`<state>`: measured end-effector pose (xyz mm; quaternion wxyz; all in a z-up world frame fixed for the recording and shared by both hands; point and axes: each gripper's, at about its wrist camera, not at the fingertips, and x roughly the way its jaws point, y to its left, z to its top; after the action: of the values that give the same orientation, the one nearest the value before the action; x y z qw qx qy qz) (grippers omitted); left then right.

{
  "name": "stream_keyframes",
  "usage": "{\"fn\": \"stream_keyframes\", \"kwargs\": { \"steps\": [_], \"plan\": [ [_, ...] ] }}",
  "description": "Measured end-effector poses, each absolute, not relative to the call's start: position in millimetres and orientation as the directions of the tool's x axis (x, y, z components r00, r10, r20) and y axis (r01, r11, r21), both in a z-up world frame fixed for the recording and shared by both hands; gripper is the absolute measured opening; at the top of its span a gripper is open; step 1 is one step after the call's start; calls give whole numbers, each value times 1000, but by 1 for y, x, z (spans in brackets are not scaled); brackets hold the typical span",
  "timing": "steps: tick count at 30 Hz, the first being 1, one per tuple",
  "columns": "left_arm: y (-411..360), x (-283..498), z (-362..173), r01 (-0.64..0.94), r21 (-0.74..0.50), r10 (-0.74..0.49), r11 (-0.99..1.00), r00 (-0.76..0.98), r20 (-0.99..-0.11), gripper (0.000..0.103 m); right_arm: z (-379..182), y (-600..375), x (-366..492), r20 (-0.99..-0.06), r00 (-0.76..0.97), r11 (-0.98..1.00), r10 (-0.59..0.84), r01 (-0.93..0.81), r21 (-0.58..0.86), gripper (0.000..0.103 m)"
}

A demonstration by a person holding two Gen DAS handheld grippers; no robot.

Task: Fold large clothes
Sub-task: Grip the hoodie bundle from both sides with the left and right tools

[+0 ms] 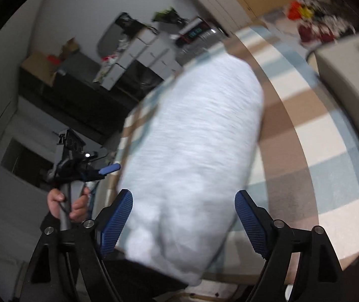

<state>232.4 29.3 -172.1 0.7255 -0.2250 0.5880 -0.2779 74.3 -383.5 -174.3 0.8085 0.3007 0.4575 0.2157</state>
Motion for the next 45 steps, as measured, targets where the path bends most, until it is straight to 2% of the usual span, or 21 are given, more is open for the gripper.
{"fn": "stream_keyframes", "kwargs": {
  "steps": [3, 6, 10, 12, 15, 17, 18, 20, 22, 24, 28, 33, 40, 45],
  "plan": [
    [10, 247, -187, 74, -660, -664, 748, 88, -743, 102, -203, -384, 85, -594, 438, 677, 675, -46, 735, 85],
    [-5, 260, -190, 96, -647, -653, 756, 46, -756, 102, -215, -382, 89, -571, 424, 646, 703, -44, 762, 85],
    [-23, 275, -199, 103, -556, -559, 825, -1, -829, 102, -228, -378, 98, -545, 394, 608, 740, -44, 793, 93],
    [-25, 276, -217, 54, -560, -556, 826, -75, -828, 102, -229, -379, 99, -538, 395, 602, 745, -48, 797, 94],
    [-31, 269, -213, 99, -543, -540, 834, -51, -840, 102, -230, -380, 99, -540, 392, 606, 745, -60, 793, 90],
    [-38, 259, -213, 123, -546, -542, 829, -65, -838, 92, -229, -382, 100, -535, 384, 602, 752, -71, 795, 82],
    [-44, 250, -210, 153, -546, -543, 824, -63, -838, 83, -227, -381, 104, -540, 374, 605, 754, -75, 793, 78],
    [-48, 238, -200, 194, -507, -516, 840, -4, -857, 73, -222, -380, 107, -564, 347, 626, 749, -93, 774, 74],
    [-51, 223, -192, 221, -483, -502, 847, 32, -864, 58, -214, -380, 111, -602, 314, 659, 734, -113, 744, 73],
    [-60, 202, -187, 276, -436, -469, 857, 68, -880, 55, -204, -376, 115, -642, 297, 697, 707, -135, 704, 70],
    [-73, 158, -190, 298, -400, -450, 867, 122, -885, 54, -185, -380, 122, -707, 287, 762, 646, -185, 621, 69],
    [-82, 112, -192, 310, -357, -432, 881, 220, -874, 55, -182, -379, 123, -747, 198, 772, 634, -224, 595, 70],
    [-78, 124, -194, 303, -407, -480, 862, 224, -848, 56, -182, -376, 129, -740, 179, 760, 648, -208, 616, 78],
    [-68, 118, -199, 329, -409, -488, 851, 209, -847, 56, -180, -363, 123, -790, 176, 804, 588, -229, 548, 86]
  ]
}}
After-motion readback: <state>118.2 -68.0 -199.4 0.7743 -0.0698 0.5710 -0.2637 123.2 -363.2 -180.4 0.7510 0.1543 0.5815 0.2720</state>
